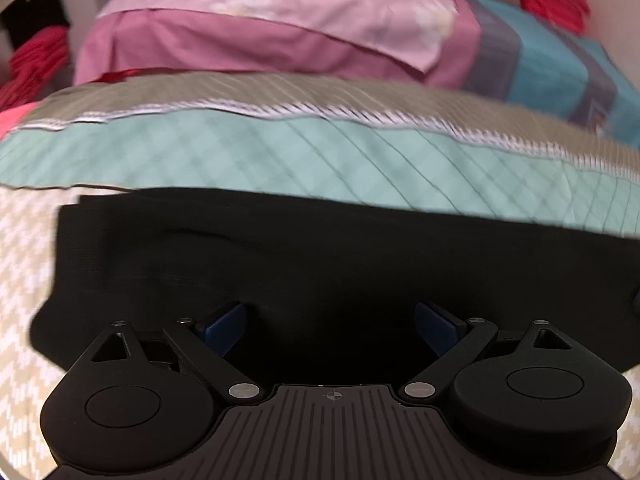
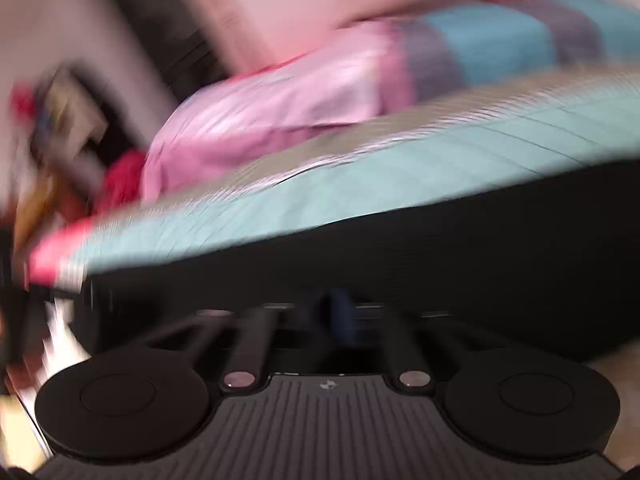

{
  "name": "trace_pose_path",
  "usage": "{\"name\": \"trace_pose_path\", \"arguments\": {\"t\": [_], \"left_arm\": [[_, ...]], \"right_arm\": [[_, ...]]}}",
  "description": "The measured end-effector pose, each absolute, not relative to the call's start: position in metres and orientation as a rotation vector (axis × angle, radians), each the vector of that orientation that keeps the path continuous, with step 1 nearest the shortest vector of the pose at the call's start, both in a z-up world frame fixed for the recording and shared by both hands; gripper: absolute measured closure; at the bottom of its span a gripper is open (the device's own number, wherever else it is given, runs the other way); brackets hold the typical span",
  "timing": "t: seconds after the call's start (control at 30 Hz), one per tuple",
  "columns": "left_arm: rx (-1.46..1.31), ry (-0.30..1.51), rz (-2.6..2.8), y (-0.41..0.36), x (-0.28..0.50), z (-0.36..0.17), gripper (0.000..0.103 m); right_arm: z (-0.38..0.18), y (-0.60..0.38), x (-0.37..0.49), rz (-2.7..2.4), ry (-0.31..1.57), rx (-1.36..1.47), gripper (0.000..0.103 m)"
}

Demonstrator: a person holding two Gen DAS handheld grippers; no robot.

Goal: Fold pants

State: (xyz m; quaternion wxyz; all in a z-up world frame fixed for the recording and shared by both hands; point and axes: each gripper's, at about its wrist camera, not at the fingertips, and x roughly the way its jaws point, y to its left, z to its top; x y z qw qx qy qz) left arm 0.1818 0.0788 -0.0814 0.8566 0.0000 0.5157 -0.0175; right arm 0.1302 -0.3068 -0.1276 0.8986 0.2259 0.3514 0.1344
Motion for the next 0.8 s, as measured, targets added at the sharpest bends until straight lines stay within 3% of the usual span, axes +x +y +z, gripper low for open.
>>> {"name": "trace_pose_path", "arguments": {"t": [0.1,0.13,0.17,0.23,0.3,0.37,0.47,0.63,0.8], "left_arm": [[0.037,1.103,-0.019,0.069,0.188,-0.099,0.0],[0.034,1.102,-0.015,0.07,0.189,-0.101,0.0],[0.034,1.106,-0.014,0.07,0.189,-0.1,0.0],[0.036,1.116,-0.018,0.071,0.189,-0.1,0.0],[0.035,1.125,-0.017,0.071,0.191,-0.1,0.0],[0.033,1.135,-0.009,0.07,0.193,-0.1,0.0],[0.036,1.138,0.002,0.068,0.195,-0.101,0.0],[0.037,1.125,0.01,0.067,0.193,-0.101,0.0],[0.041,1.111,0.017,0.066,0.19,-0.102,0.0]], "right_arm": [[-0.117,-0.362,0.12,-0.01,0.645,0.539,0.099],[-0.111,-0.376,0.114,-0.07,0.619,0.535,0.087],[-0.105,-0.386,0.107,-0.11,0.592,0.531,0.062],[-0.095,-0.405,0.083,-0.206,0.543,0.551,0.036],[-0.09,-0.422,0.058,-0.275,0.519,0.624,0.035],[-0.097,-0.44,0.034,-0.321,0.514,0.762,0.027],[-0.124,-0.462,0.023,-0.311,0.567,0.955,0.026],[-0.134,-0.47,0.055,-0.23,0.528,0.878,0.016],[-0.133,-0.472,0.08,-0.207,0.476,0.849,0.015]]}}
